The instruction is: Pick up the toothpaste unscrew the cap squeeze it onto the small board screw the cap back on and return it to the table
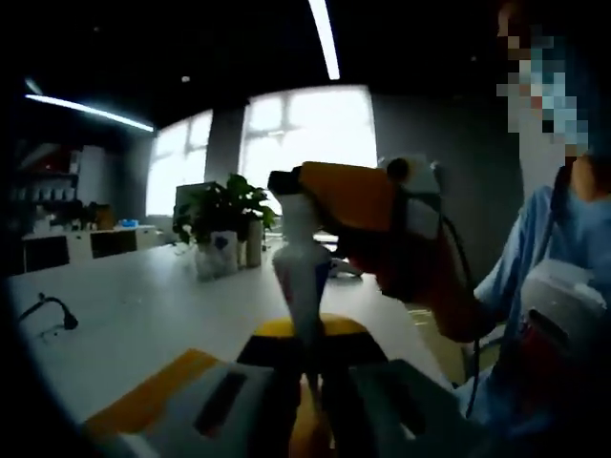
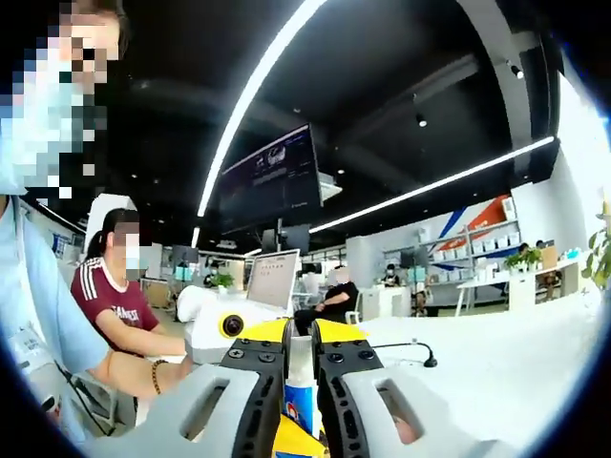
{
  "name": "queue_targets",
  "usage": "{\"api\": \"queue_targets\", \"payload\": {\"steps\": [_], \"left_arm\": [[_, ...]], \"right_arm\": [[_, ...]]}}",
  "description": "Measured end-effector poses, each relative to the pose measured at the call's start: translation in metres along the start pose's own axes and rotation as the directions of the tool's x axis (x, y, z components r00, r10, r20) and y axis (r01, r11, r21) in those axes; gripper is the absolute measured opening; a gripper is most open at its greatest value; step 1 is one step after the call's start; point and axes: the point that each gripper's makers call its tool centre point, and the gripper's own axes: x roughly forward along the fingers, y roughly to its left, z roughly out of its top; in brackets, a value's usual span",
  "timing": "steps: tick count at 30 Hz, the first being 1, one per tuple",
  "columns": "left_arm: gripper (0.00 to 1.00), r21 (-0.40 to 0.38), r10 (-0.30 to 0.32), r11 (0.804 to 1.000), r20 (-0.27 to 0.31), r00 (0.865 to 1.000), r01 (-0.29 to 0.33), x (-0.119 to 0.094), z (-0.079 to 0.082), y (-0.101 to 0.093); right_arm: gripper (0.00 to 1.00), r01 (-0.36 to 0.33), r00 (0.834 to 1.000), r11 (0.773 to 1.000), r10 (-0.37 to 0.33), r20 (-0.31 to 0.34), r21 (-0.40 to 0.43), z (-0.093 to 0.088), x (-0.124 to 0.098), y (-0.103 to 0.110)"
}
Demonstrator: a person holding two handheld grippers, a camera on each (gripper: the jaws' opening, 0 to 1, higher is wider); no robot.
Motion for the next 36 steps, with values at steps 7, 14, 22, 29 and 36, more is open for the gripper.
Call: {"api": "queue_targets", "payload": {"steps": [7, 14, 22, 29, 36], "left_arm": [[0.03, -0.01, -0.067, 0.998, 0.0, 0.998, 0.067, -0.002, 0.001, -0.007], [0.03, 0.015, -0.164, 0.986, -0.015, 0.986, 0.164, -0.001, -0.003, -0.027], [0.03, 0.034, -0.091, 0.995, 0.044, 0.995, 0.089, -0.01, 0.02, -0.012], [0.03, 0.012, -0.002, 1.0, 0.045, 0.999, 0.001, -0.004, 0.015, -0.004], [0.03, 0.049, 0.147, 0.988, -0.001, 0.989, -0.147, 0.0, 0.013, 0.013]], "right_arm": [[0.07, -0.231, 0.971, 0.973, 0.232, -0.054, 0.021, 0.002, 0.001, 0.01], [0.0, -0.528, 0.849, 0.804, 0.494, 0.186, 0.274, 0.041, -0.015, 0.019], [0.0, -0.399, 0.916, 0.898, 0.398, 0.045, 0.185, 0.023, -0.012, -0.003], [0.05, -0.309, 0.95, 0.941, 0.311, 0.005, 0.137, 0.023, -0.008, 0.004], [0.18, 0.128, 0.976, 0.945, -0.174, -0.13, -0.302, 0.018, -0.003, 0.0]]}}
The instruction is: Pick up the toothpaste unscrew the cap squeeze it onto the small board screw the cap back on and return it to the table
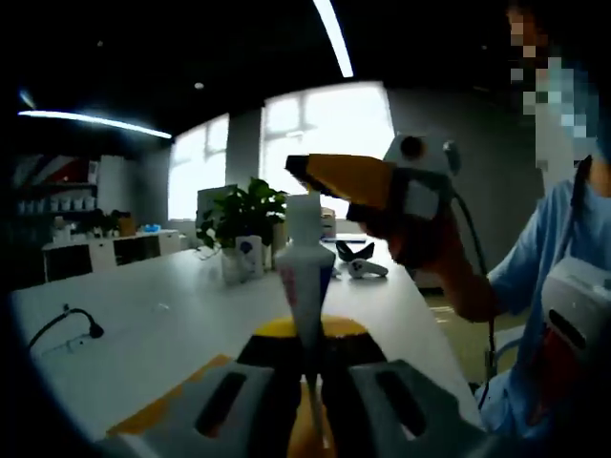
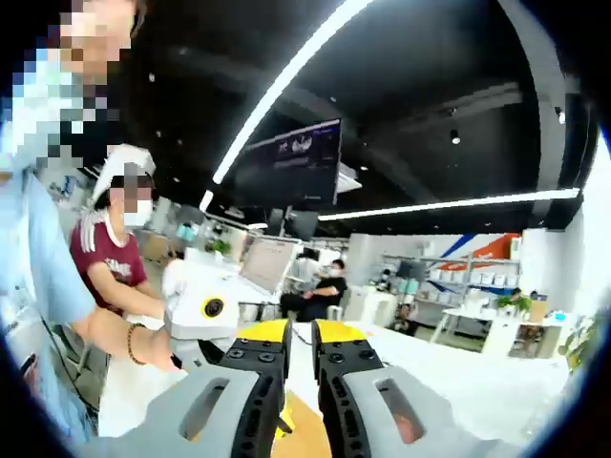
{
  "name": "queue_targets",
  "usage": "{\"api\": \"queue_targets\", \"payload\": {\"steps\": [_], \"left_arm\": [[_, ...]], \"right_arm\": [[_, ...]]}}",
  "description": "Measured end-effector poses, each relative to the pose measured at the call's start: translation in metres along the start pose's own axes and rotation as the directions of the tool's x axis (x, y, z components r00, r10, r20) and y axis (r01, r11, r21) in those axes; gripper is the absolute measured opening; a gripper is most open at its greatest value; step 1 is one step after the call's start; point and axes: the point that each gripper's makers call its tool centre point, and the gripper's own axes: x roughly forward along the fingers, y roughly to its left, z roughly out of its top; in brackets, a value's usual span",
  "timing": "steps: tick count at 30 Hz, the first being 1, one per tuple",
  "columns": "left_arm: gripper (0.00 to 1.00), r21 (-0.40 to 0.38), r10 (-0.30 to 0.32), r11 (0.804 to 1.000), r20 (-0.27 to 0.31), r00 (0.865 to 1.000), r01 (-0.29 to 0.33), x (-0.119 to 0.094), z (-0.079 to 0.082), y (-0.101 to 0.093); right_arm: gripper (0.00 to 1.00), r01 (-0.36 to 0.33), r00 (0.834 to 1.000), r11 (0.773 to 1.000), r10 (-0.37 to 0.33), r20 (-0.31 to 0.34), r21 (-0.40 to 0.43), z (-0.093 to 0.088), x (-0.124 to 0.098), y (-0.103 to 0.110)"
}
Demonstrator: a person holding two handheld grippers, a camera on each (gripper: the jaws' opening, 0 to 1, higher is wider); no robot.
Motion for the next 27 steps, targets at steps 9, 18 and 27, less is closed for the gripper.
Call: {"api": "queue_targets", "payload": {"steps": [9, 18, 27], "left_arm": [[0.04, 0.019, 0.012, 1.0, 0.005, 1.0, -0.012, 0.005, 0.0, -0.004], [0.03, 0.018, -0.113, 0.993, 0.019, 0.993, 0.113, 0.001, -0.009, -0.02], [0.03, -0.005, -0.064, 0.998, 0.001, 0.998, 0.064, 0.005, -0.011, -0.008]], "right_arm": [[0.09, 0.044, 0.996, 0.978, -0.06, 0.069, 0.205, -0.004, 0.016, -0.001], [0.0, -0.128, 0.979, 0.963, 0.084, 0.187, 0.239, 0.009, 0.005, 0.007], [0.1, -0.113, 0.99, 0.97, 0.093, 0.102, 0.214, -0.007, 0.008, 0.009]]}}
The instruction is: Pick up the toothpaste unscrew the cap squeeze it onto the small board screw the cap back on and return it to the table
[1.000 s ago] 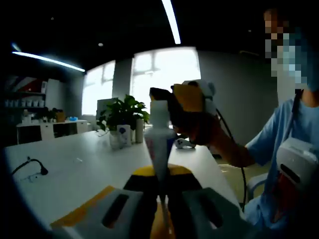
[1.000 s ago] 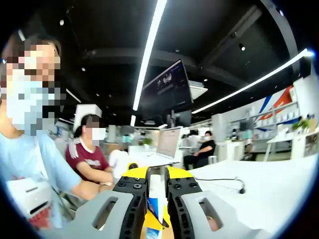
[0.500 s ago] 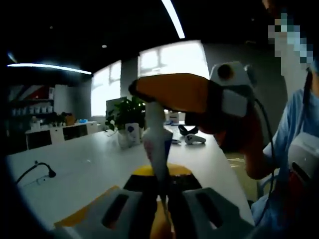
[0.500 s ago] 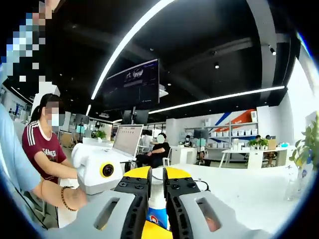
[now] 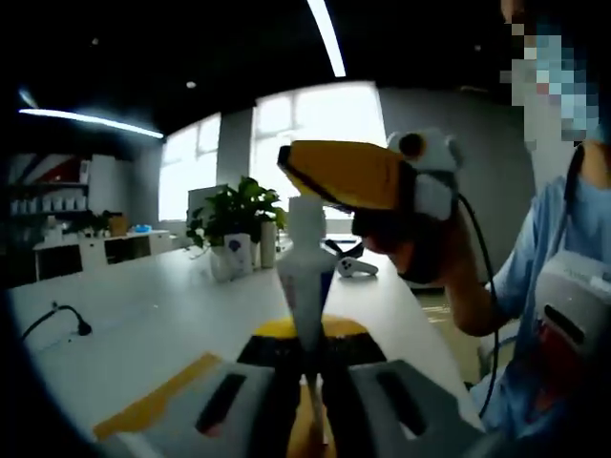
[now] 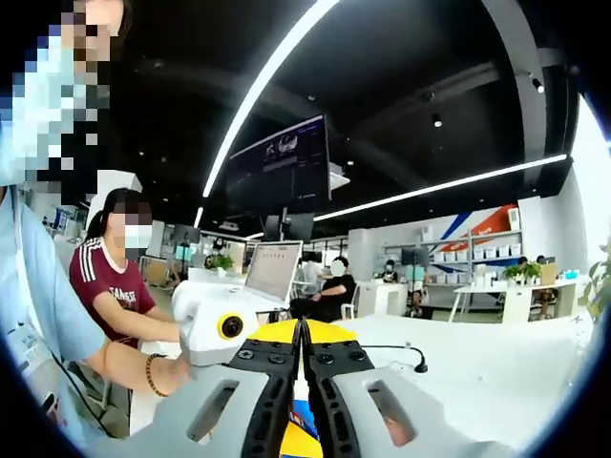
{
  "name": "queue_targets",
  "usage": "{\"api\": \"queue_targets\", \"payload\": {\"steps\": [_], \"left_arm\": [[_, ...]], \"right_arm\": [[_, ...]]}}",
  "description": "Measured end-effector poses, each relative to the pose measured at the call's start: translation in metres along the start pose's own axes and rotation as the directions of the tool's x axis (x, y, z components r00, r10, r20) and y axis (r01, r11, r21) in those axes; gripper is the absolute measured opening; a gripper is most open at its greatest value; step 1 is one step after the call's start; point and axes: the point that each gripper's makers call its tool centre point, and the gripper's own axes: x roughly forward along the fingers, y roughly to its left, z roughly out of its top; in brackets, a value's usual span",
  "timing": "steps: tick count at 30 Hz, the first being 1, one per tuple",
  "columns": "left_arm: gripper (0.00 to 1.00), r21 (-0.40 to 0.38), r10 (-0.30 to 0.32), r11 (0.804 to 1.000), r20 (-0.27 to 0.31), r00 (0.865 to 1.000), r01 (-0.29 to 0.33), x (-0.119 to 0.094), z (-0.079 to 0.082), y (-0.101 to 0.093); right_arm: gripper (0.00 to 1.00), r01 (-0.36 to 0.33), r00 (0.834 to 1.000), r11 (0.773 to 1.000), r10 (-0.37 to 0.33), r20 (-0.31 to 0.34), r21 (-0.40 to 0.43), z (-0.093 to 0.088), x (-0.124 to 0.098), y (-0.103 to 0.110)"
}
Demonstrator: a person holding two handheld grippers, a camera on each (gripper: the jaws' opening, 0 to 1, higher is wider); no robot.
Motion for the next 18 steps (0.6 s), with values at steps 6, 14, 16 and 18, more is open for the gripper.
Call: {"api": "queue_targets", "payload": {"steps": [6, 14, 16, 18], "left_arm": [[0.03, 0.031, 0.004, 1.0, -0.012, 1.0, -0.004, 0.0, 0.0, -0.003], [0.03, 0.046, -0.015, 0.999, -0.013, 1.0, 0.015, -0.004, 0.002, -0.007], [0.03, 0.015, -0.093, 0.996, -0.005, 0.996, 0.093, -0.005, 0.005, -0.017], [0.03, -0.017, -0.164, 0.986, 0.016, 0.986, 0.164, -0.007, 0.008, -0.024]], "right_arm": [[0.17, 0.026, 0.999, 1.0, -0.026, -0.019, -0.005, -0.008, 0.007, 0.0], [0.09, -0.037, 0.999, 0.999, 0.037, -0.019, 0.001, -0.005, 0.007, 0.005], [0.09, -0.097, 0.995, 0.995, 0.097, 0.0, 0.026, -0.001, 0.006, 0.009], [0.09, -0.172, 0.985, 0.984, 0.171, 0.01, 0.045, 0.002, 0.005, 0.014]]}}
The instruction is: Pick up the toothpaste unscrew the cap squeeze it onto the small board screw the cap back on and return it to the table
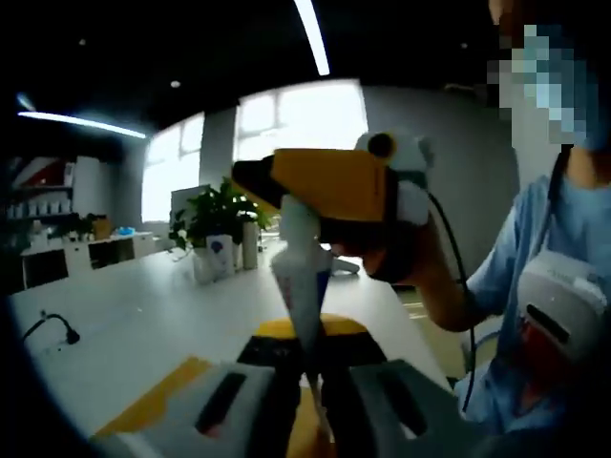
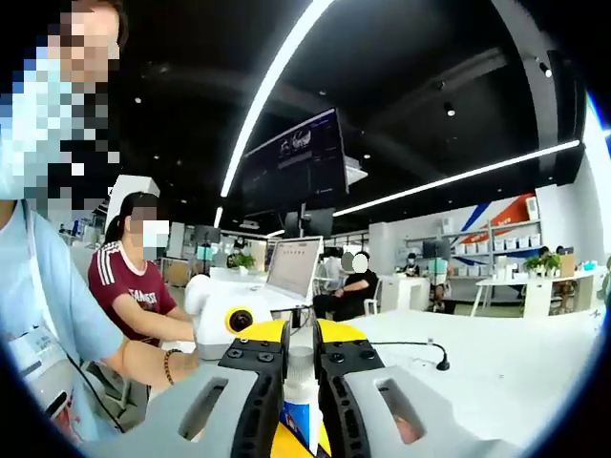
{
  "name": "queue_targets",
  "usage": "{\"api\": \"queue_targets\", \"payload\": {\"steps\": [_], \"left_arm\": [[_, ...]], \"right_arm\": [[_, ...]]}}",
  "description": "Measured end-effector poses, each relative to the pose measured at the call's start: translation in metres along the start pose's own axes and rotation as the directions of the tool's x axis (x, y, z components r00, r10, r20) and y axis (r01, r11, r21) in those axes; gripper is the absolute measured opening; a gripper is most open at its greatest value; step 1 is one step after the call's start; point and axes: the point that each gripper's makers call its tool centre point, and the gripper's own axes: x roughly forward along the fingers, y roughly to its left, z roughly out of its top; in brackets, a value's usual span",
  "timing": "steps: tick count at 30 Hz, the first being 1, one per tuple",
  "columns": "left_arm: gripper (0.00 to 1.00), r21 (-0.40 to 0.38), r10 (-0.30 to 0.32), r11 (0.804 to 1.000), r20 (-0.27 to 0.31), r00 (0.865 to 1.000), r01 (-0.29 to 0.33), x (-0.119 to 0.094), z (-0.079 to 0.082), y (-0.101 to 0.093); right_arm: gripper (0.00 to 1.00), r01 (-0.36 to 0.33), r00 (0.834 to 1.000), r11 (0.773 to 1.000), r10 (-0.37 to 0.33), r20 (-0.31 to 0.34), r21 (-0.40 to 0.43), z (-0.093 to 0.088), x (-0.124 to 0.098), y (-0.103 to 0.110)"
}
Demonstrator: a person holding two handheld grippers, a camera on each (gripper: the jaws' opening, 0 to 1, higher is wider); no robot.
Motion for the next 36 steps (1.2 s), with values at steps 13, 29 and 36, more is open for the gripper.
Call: {"api": "queue_targets", "payload": {"steps": [13, 29, 36], "left_arm": [[0.03, -0.07, -0.227, 0.972, -0.011, 0.974, 0.225, 0.007, -0.001, -0.014], [0.03, 0.035, -0.17, 0.984, -0.069, 0.983, 0.173, 0.004, -0.002, -0.016], [0.04, 0.083, -0.143, 0.985, -0.082, 0.986, 0.15, -0.007, 0.003, -0.019]], "right_arm": [[0.09, -0.52, 0.854, 0.83, 0.509, 0.111, 0.202, 0.003, -0.011, 0.014], [0.09, -0.372, 0.927, 0.916, 0.358, 0.113, 0.151, 0.01, -0.021, -0.038], [0.1, -0.03, 0.992, 0.999, 0.035, -0.118, 0.041, -0.073, -0.029, -0.112]]}}
